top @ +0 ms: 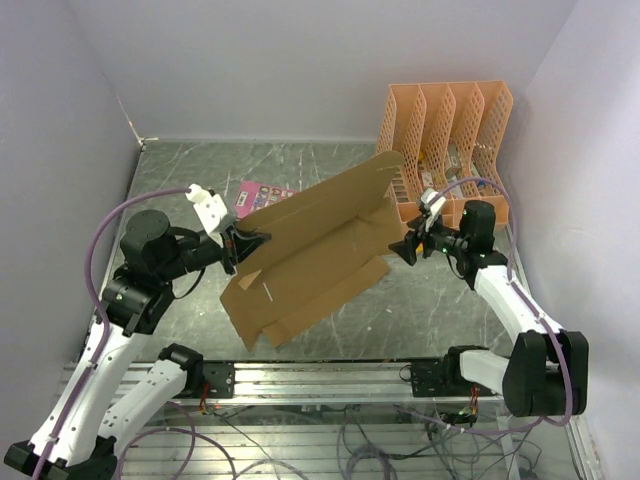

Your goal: Fold the paper box

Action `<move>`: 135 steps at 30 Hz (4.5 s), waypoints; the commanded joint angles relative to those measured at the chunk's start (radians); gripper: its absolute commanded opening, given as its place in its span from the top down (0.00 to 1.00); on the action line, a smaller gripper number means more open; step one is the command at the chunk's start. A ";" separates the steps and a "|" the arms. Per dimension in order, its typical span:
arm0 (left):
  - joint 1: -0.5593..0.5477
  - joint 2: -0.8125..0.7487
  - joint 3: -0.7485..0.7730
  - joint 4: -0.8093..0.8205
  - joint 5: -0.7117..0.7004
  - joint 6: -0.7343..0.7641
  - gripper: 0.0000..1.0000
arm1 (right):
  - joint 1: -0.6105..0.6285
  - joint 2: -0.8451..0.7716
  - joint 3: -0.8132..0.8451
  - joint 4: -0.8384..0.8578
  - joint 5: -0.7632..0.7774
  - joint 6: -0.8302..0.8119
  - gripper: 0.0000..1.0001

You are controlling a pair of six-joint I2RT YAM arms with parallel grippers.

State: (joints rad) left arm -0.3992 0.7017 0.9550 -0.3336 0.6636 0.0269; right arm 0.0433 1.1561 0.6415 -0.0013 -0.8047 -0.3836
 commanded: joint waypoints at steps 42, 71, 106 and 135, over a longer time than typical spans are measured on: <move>-0.006 0.198 0.072 0.199 0.108 0.083 0.93 | 0.001 0.039 -0.160 0.601 -0.025 0.268 1.00; -0.006 0.045 -0.051 0.028 0.212 0.049 0.93 | 0.076 0.188 0.059 -0.073 -0.334 -0.112 0.74; -0.006 0.084 0.013 -0.063 0.210 0.122 0.93 | 0.078 0.411 0.410 -0.949 -0.371 -1.261 0.49; -0.006 0.085 0.005 -0.036 0.234 0.112 0.93 | 0.162 0.222 -0.013 0.346 -0.062 -0.140 0.49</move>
State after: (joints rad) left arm -0.3992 0.7887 0.9569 -0.3424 0.8345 0.1574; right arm 0.2020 1.3941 0.6785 0.0700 -0.9028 -0.8089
